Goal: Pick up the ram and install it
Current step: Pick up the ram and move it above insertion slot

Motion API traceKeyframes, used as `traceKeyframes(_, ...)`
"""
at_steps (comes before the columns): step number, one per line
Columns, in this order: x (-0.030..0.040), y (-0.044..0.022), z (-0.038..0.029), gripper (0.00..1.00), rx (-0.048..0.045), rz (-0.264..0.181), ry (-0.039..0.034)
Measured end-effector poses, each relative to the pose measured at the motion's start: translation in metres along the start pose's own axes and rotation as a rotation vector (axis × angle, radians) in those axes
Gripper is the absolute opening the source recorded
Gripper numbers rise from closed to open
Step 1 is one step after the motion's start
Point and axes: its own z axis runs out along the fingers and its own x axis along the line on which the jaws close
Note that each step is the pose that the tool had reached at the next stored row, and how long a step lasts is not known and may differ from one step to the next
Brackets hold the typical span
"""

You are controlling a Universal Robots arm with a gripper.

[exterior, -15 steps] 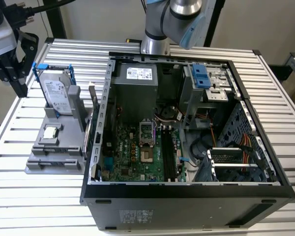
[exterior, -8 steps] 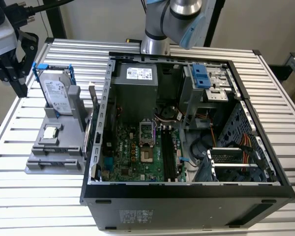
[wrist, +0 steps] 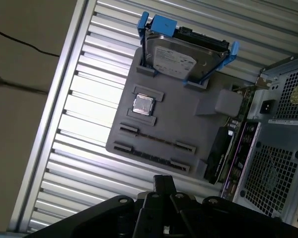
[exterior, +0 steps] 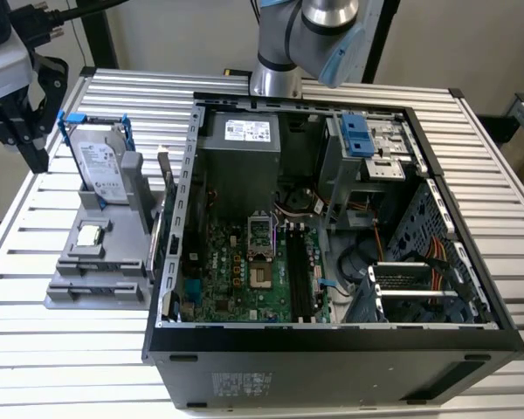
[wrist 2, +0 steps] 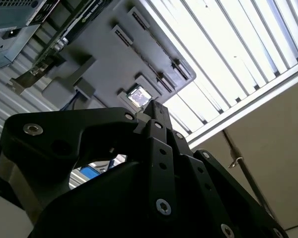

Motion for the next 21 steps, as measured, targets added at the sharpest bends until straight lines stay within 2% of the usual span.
traceKeyframes(10,0.0000,0.0000,0.0000,0.00,-0.0004,-0.029,0.0014)
traceKeyframes(21,0.0000,0.0000,0.0000,0.00,-0.0015,-0.104,0.0051)
